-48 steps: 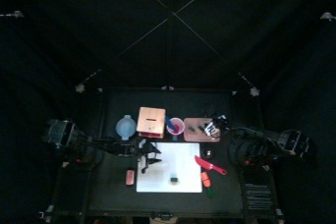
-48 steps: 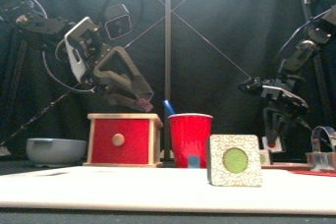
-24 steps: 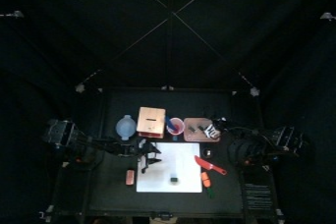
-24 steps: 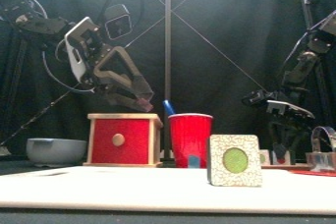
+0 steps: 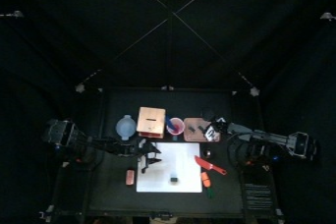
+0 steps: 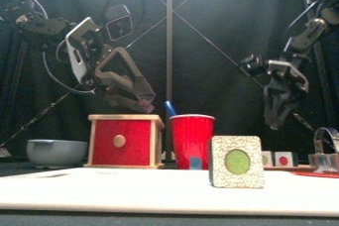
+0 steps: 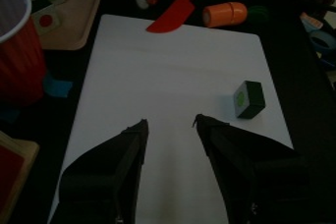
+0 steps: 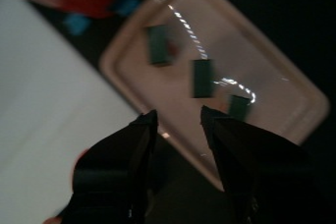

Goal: Place sushi on board then cut the sushi with the knife then place the pieces on the plate
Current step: Place the 4 sushi pieces on the plate

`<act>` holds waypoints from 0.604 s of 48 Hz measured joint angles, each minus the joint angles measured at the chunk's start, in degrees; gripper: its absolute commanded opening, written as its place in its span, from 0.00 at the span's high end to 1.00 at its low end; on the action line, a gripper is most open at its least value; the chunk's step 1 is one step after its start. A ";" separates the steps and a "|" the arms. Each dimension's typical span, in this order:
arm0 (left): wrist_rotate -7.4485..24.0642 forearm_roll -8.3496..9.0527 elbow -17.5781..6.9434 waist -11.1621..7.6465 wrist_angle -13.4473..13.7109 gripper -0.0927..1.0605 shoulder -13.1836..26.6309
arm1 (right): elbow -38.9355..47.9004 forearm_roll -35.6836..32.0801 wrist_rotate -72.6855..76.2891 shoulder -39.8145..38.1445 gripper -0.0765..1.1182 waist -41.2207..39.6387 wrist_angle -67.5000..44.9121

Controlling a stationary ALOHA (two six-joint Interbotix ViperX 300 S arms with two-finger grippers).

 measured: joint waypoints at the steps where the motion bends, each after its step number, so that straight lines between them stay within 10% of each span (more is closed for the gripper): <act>1: -0.09 0.00 0.00 0.00 0.00 0.21 0.00 | -0.26 0.44 0.35 -0.18 0.28 1.41 -0.26; 29: -0.09 0.00 0.00 0.00 0.00 0.21 1.05 | -2.90 0.53 3.25 11.25 0.27 31.99 -25.05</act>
